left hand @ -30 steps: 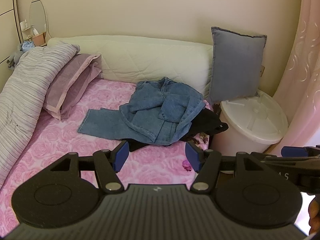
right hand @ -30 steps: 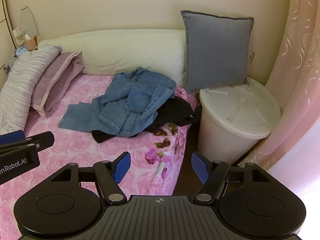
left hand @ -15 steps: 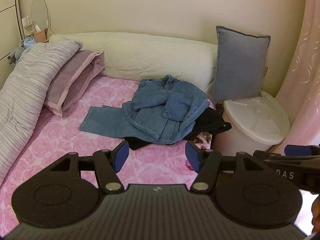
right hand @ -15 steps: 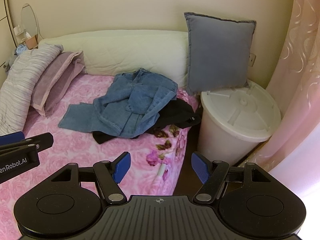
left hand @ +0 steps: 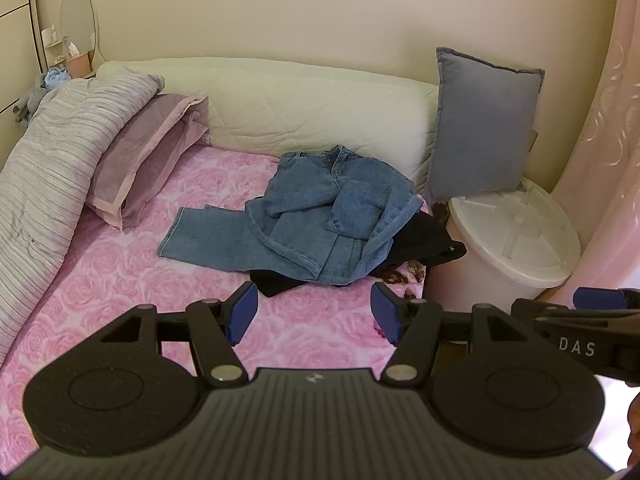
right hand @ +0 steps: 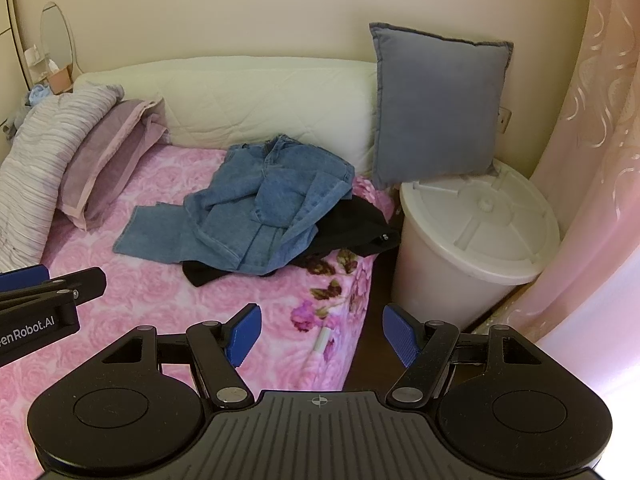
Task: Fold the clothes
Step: 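Move both tools toward the pile of blue jeans on the bed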
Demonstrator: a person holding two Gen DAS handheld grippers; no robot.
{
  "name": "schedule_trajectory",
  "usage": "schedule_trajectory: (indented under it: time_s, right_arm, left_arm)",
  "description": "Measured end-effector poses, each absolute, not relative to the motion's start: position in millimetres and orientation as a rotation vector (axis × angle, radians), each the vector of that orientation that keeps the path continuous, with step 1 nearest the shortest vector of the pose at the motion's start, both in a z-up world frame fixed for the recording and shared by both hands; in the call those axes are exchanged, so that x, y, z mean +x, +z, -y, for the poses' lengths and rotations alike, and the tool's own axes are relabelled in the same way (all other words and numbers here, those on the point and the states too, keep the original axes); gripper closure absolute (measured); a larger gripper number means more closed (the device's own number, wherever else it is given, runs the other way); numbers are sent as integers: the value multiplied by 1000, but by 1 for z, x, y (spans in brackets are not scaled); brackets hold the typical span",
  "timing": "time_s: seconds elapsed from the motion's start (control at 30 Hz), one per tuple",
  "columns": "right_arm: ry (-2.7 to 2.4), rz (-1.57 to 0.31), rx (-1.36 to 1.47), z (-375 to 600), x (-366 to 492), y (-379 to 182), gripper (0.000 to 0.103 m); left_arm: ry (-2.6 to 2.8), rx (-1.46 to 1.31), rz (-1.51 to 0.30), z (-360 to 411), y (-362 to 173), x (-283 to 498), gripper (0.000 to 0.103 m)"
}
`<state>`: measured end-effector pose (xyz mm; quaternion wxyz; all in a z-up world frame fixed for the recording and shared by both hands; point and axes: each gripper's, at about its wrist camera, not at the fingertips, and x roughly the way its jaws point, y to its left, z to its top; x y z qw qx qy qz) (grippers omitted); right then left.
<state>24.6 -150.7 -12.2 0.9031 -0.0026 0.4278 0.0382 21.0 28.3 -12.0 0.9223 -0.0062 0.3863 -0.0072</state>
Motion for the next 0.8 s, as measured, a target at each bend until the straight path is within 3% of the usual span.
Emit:
schedule_trajectory:
  time_s: [0.8]
  right_arm:
    - [117,-910,91,162,34,-24,32]
  left_arm:
    - [9,-103,-895,-70,-42,28,44]
